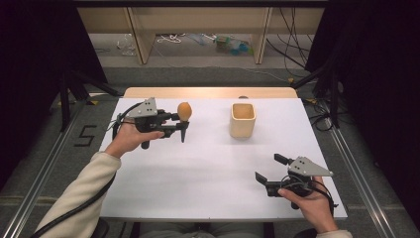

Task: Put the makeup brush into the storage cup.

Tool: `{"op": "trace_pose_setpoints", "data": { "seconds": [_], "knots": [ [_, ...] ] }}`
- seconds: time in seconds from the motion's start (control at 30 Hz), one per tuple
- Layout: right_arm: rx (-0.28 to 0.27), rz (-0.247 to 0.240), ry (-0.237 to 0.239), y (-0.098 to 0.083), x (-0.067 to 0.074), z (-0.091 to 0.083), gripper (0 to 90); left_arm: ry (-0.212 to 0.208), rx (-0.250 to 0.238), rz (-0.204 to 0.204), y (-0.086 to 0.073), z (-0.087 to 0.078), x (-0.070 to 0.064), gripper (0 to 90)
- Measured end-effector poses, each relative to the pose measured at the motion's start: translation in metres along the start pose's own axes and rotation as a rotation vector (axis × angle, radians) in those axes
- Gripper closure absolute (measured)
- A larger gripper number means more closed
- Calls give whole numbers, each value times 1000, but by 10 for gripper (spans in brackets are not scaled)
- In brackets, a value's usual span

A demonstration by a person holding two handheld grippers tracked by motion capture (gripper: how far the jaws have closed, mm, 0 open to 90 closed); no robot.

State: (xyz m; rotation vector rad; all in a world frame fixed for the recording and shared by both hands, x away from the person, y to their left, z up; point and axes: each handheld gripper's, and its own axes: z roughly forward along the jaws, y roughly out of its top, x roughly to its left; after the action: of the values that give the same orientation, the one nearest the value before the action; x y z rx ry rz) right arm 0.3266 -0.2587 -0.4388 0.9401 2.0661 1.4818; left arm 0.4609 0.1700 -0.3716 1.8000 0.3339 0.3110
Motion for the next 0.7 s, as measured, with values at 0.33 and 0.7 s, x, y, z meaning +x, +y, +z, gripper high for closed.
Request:
{"op": "trace_pose_setpoints", "data": {
  "seconds": [0.33, 0.7],
  "knots": [
    [-19, 14, 10, -1, 0, 2, 82, 11, -19, -7, 2, 0, 1, 623],
    [-14, 12, 9, -1, 0, 1, 82, 17, -34, -22, 3, 1, -1, 623]
  ]
}}
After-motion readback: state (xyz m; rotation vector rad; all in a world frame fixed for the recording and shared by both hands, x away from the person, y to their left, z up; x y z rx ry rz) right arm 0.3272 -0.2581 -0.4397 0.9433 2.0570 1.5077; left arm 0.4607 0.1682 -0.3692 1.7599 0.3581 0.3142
